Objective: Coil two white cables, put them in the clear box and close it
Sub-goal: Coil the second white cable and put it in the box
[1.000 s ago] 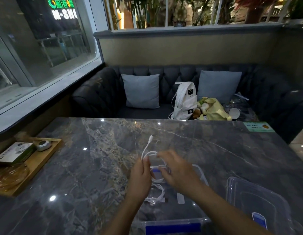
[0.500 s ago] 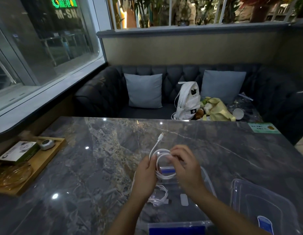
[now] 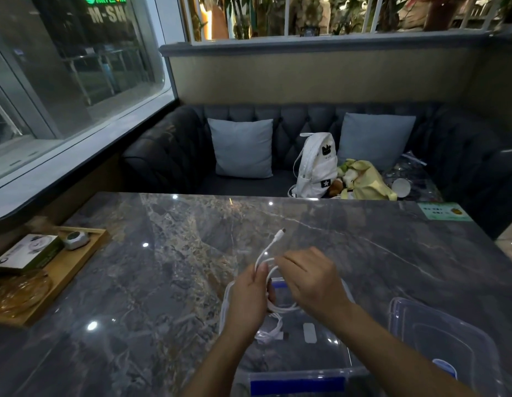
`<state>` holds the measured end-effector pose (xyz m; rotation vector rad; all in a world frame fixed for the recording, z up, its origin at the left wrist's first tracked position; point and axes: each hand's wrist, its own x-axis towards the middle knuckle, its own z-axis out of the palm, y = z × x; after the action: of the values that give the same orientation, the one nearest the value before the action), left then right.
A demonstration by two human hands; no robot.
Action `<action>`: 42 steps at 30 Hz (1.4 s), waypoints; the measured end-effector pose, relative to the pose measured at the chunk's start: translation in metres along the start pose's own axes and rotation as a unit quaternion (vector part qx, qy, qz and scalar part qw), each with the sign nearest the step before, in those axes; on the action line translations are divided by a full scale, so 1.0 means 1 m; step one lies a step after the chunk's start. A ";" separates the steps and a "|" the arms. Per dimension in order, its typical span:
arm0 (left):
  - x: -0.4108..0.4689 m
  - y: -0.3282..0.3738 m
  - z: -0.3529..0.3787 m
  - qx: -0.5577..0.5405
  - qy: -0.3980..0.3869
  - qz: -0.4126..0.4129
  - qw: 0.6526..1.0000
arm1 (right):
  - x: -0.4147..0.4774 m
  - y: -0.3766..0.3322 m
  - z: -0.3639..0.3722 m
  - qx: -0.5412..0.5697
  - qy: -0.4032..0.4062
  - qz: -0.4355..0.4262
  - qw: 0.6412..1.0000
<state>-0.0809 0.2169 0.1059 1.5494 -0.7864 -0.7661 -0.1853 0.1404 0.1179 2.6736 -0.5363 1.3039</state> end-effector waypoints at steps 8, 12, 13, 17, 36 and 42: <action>0.001 -0.005 -0.004 -0.146 -0.057 -0.084 0.984 | 0.009 -0.010 -0.001 0.399 -0.007 0.498 0.770; 0.000 -0.016 -0.001 -0.070 0.019 0.025 0.997 | 0.016 -0.009 -0.002 0.427 -0.034 0.548 0.718; -0.001 -0.019 0.000 -0.053 0.032 0.042 0.997 | 0.017 -0.009 -0.001 0.424 -0.045 0.556 0.714; -0.004 -0.025 0.007 -0.027 0.101 0.080 0.991 | 0.018 -0.012 0.004 0.419 -0.058 0.573 0.702; -0.004 -0.032 -0.004 0.041 0.086 0.108 0.990 | 0.024 -0.002 -0.010 0.565 -0.348 0.580 0.472; 0.000 -0.025 -0.003 0.041 0.105 0.075 0.991 | 0.010 -0.010 0.001 0.529 -0.224 0.552 0.604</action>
<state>-0.0768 0.2206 0.0815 1.5950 -0.7753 -0.4555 -0.1747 0.1470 0.1257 3.7663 -2.5412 1.2659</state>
